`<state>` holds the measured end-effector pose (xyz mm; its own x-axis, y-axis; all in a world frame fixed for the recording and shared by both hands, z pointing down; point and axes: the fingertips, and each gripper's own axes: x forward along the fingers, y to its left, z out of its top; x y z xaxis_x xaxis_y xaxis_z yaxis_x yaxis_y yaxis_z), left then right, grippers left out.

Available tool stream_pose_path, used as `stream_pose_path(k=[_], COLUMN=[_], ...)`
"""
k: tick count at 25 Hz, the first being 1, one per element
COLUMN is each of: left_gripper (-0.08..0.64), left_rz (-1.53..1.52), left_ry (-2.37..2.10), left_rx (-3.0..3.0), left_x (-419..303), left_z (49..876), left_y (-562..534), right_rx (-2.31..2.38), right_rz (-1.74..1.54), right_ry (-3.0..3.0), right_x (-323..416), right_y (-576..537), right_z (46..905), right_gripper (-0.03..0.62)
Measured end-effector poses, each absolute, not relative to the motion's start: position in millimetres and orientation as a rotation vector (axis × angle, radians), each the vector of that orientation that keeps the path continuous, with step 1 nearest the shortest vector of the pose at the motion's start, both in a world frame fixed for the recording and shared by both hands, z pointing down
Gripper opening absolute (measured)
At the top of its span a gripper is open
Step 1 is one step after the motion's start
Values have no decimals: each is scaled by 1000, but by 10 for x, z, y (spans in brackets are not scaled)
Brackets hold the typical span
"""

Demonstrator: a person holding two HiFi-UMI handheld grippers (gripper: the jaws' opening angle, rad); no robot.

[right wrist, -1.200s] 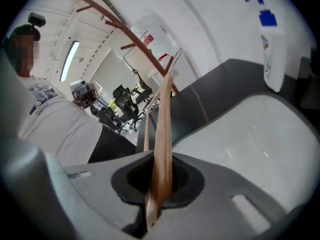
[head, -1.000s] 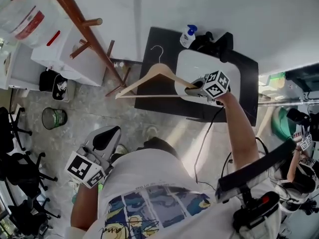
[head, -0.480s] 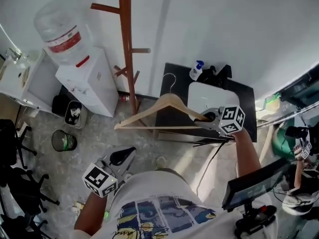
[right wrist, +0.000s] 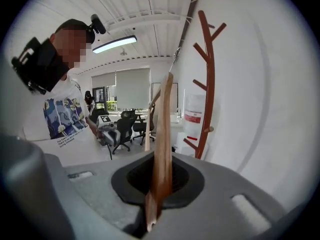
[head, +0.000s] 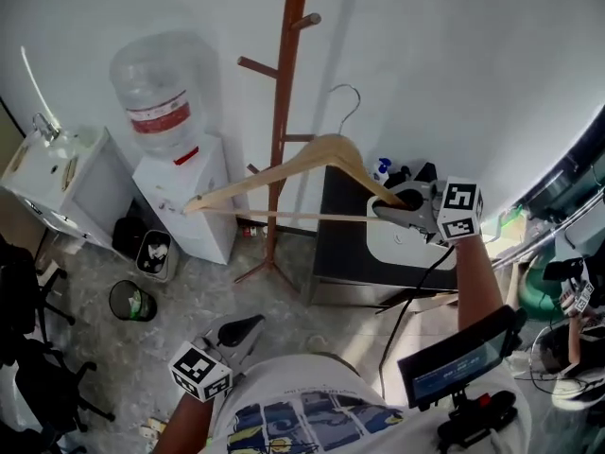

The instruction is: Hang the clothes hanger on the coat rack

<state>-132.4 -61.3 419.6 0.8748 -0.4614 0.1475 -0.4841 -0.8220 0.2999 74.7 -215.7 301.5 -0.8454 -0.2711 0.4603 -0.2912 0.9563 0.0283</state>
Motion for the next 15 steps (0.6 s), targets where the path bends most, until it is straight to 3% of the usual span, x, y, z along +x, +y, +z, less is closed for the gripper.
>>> stream_pose_path(k=[8, 15], left_gripper=[3, 3], left_rz=[70, 38], left_ry=[-826, -940], left_rx=[2700, 2649], left_x=[-1645, -1619], left_z=[4176, 4181], left_y=[-503, -590], right_rx=[407, 344], right_rz=[-56, -28], right_ry=[-2676, -2661], right_x=[537, 491], right_y=[-2805, -3391], right_z=[2220, 2253], right_gripper=[5, 5])
